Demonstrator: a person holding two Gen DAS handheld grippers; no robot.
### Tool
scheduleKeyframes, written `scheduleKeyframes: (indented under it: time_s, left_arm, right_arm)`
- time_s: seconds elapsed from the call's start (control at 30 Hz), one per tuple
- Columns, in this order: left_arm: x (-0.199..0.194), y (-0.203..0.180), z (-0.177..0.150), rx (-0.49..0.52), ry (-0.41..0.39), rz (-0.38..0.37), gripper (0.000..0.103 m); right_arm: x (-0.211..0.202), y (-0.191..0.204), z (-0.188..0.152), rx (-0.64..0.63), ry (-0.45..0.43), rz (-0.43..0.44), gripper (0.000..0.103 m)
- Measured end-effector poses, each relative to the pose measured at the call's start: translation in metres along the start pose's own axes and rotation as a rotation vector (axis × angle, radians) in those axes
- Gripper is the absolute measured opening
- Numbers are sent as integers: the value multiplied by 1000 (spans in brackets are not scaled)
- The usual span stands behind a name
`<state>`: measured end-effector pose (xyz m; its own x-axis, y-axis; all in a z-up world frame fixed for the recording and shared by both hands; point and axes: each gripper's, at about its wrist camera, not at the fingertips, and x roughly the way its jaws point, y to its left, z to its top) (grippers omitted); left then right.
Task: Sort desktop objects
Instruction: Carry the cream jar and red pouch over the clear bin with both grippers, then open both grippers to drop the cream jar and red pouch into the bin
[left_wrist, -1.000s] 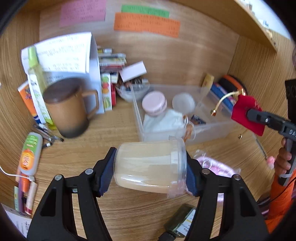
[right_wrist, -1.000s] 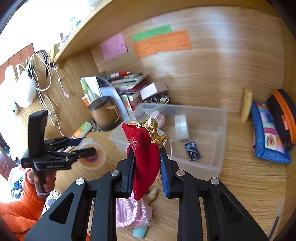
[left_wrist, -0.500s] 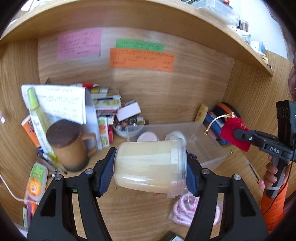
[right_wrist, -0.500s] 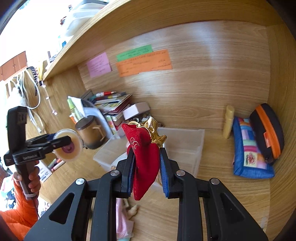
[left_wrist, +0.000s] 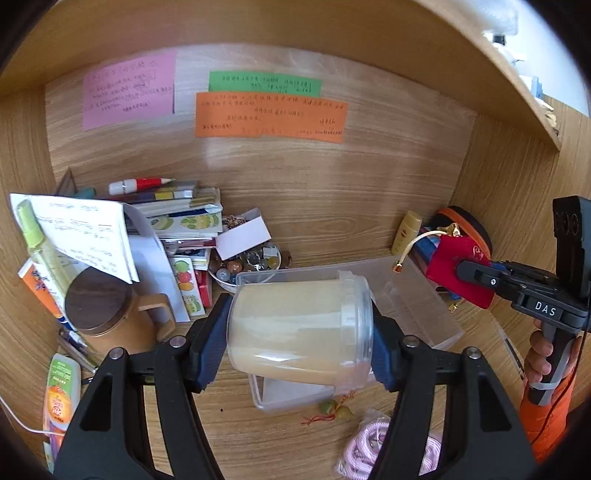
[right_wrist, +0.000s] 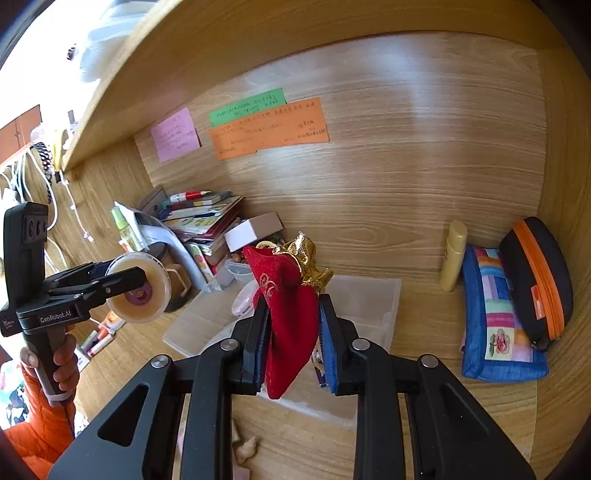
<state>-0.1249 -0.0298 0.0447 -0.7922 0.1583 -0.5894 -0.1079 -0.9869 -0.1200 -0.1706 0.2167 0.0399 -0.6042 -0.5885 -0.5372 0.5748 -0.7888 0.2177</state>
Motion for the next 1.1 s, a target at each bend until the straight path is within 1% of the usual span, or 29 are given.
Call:
scheduleKeyframes:
  time_s: [0.17, 0.27, 0.47, 0.6, 0.77, 0.87, 1.1]
  left_arm:
    - [21, -3, 2, 4, 35, -15, 65]
    - [37, -6, 4, 7, 68, -32, 65]
    - [70, -20, 6, 38, 130, -64, 65]
    - [91, -32, 6, 66, 173, -89, 65]
    - [108, -42, 3, 103, 209, -89, 65]
    - [117, -45, 2, 115, 231, -84, 65]
    - [123, -52, -3, 163, 233, -64, 65]
  right_arm:
    - [16, -3, 2, 6, 26, -3, 22]
    - [26, -7, 1, 18, 43, -3, 22]
    - [46, -15, -4, 35, 92, -22, 22]
    - [57, -18, -8, 30, 116, -55, 22]
    - [66, -22, -10, 28, 138, -78, 22]
    - [71, -25, -13, 22, 149, -111, 23]
    - [84, -25, -19, 1, 181, -148, 23]
